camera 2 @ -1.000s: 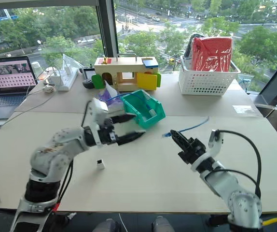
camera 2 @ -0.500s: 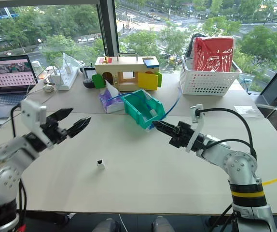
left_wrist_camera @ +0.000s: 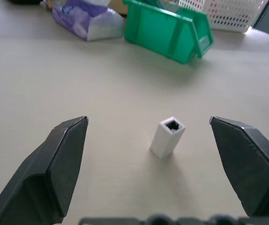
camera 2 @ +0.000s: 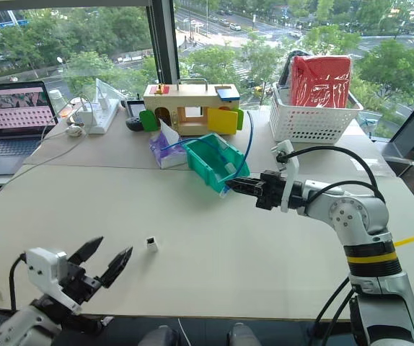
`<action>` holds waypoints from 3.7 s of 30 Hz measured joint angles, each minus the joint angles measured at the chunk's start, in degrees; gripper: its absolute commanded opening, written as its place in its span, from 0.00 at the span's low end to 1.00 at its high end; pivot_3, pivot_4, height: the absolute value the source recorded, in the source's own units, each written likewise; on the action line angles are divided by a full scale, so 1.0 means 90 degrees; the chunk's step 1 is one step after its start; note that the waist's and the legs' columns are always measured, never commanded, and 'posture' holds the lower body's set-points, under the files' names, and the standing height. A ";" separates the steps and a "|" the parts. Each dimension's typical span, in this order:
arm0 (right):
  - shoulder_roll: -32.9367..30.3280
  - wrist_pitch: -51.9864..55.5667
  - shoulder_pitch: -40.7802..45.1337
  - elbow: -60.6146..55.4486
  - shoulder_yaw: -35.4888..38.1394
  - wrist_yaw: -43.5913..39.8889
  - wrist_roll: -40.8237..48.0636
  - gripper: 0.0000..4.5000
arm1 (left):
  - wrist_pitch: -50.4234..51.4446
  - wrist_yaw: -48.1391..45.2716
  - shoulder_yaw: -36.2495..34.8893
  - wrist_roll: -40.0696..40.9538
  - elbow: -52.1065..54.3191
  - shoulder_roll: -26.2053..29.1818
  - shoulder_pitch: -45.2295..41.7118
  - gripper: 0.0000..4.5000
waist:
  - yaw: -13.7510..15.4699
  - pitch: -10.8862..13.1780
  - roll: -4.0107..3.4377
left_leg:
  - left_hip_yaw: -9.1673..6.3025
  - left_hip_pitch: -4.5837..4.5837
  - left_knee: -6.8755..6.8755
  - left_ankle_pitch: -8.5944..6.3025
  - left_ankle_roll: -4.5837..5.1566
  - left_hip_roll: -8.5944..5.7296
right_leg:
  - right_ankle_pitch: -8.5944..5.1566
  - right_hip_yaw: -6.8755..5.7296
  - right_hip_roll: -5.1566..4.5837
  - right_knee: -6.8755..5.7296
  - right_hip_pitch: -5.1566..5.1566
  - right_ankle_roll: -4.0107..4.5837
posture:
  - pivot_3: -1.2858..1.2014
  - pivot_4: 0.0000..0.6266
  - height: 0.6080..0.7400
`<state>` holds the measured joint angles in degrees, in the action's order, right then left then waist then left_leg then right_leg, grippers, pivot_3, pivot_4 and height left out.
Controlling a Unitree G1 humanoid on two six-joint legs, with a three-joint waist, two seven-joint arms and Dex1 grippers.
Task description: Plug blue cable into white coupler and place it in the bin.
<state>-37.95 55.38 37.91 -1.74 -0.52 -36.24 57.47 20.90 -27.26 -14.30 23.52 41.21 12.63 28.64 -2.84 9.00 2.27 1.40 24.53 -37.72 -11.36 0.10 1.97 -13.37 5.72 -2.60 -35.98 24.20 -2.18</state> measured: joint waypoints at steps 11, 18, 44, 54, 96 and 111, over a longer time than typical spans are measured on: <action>0.0104 0.0498 -0.0029 -0.0411 0.0580 0.0585 0.0007 0.00 | -0.0068 0.1167 0.1248 -0.1125 -0.0373 -0.0277 -0.0532 1.00 | -0.0091 0.0000 0.0000 | 0.0016 0.0017 -0.0001 -0.0019 0.0020 -0.0004 | 0.0042 0.0013 -0.0003 0.0017 0.0010 -0.0050 | 0.52 0.24 1.00; 0.0259 0.0761 -0.0261 -0.0776 0.0832 0.0868 0.0037 0.00 | 0.0721 0.1369 0.1491 -0.1006 -0.0356 -0.0268 -0.0806 1.00 | -0.0105 0.0000 0.0000 | 0.0009 0.0010 -0.0005 -0.0018 0.0020 -0.0001 | 0.0038 0.0012 0.0005 0.0001 0.0008 -0.0051 | 0.52 0.24 1.00; 0.0585 0.0976 -0.0333 -0.0992 0.1063 0.1171 0.0118 0.00 | 0.2978 0.2594 0.2168 -0.1243 -0.0314 -0.0460 -0.2310 1.00 | -0.0001 -0.0003 -0.0005 | 0.0001 -0.0007 -0.0009 -0.0017 0.0020 -0.0008 | 0.0039 0.0011 0.0007 -0.0010 -0.0007 -0.0050 | 0.52 0.24 1.00; 0.0577 0.0976 -0.0419 -0.1004 0.1101 0.1140 0.0118 0.00 | 0.2812 0.2525 0.2237 -0.1473 -0.0419 -0.0152 -0.2232 0.25 | 0.0033 -0.0004 -0.0007 | 0.0002 -0.0007 -0.0009 -0.0017 0.0020 -0.0008 | 0.0040 0.0011 0.0006 -0.0008 -0.0007 -0.0048 | 0.52 0.24 1.00; 0.1145 0.0223 -0.2867 -0.3811 0.2649 0.4108 0.1273 0.00 | -0.5532 -0.5851 0.3397 -0.2190 -1.0956 -0.0072 -0.8400 0.19 | 0.0062 -0.0004 -0.0009 | -0.0018 0.0026 -0.0014 -0.0017 0.0026 -0.0014 | 0.0039 -0.0010 0.0004 -0.0007 -0.0002 -0.0050 | 0.52 0.24 1.00; 0.0756 -0.0113 -0.2964 -0.3862 0.2619 0.4396 0.1656 0.00 | -0.5623 -0.6034 0.3223 -0.2362 -1.1195 -0.0187 -0.8502 0.99 | 0.0076 -0.0004 -0.0009 | -0.0021 0.0023 -0.0014 -0.0017 0.0026 -0.0014 | 0.0039 -0.0011 0.0004 -0.0008 -0.0007 -0.0051 | 0.52 0.24 1.00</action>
<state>-31.15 54.36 11.24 -36.49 23.05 3.32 72.37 -29.71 -81.57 14.71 2.26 -59.54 10.94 -47.88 -2.15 8.96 2.18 1.21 24.73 -37.85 -11.52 0.34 1.84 -13.03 5.62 -2.56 -36.05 24.14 -2.63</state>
